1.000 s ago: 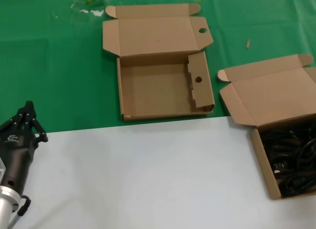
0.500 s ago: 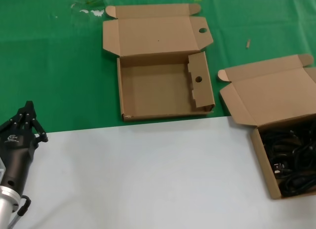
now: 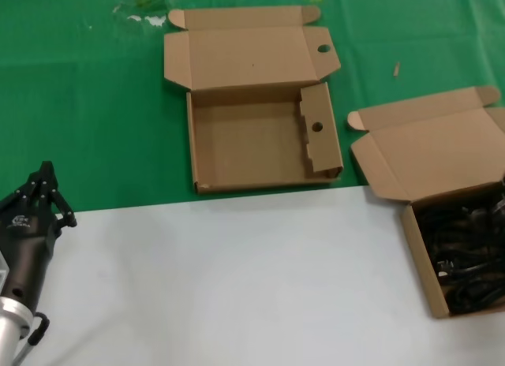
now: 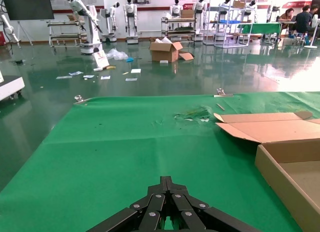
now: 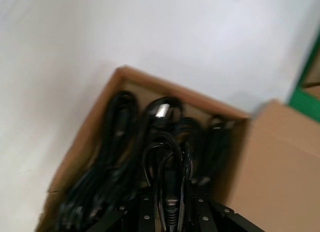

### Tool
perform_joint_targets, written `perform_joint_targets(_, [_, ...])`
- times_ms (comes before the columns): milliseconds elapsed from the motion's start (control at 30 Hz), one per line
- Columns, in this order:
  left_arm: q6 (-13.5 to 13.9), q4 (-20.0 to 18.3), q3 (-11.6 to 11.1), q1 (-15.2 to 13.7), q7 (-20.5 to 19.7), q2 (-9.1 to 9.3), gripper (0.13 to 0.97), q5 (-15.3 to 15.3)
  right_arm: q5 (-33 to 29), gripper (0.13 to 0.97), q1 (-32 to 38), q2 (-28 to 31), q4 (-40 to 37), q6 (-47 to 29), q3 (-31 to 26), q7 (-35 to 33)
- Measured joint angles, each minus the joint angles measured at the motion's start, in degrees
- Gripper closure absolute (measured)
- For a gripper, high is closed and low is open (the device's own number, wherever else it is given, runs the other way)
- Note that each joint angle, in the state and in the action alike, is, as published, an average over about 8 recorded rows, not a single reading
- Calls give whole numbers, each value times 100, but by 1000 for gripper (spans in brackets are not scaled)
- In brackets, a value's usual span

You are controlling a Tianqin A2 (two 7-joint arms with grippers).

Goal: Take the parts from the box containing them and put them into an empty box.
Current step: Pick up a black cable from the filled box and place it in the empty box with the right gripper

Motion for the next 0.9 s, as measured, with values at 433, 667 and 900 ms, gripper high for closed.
perform_joint_targets(433, [0, 0, 0, 0, 0, 0, 957, 0, 218, 857, 811, -276, 894, -129, -266, 1529])
perform_joint_targets(667, [0, 0, 0, 0, 0, 0, 957, 0, 15, 857, 1212, -1092, 898, 146, -268, 2205])
perform_joint_targets(900, [0, 0, 0, 0, 0, 0, 957, 0, -217, 857, 1499, -2108, 423, 692, -372, 2606])
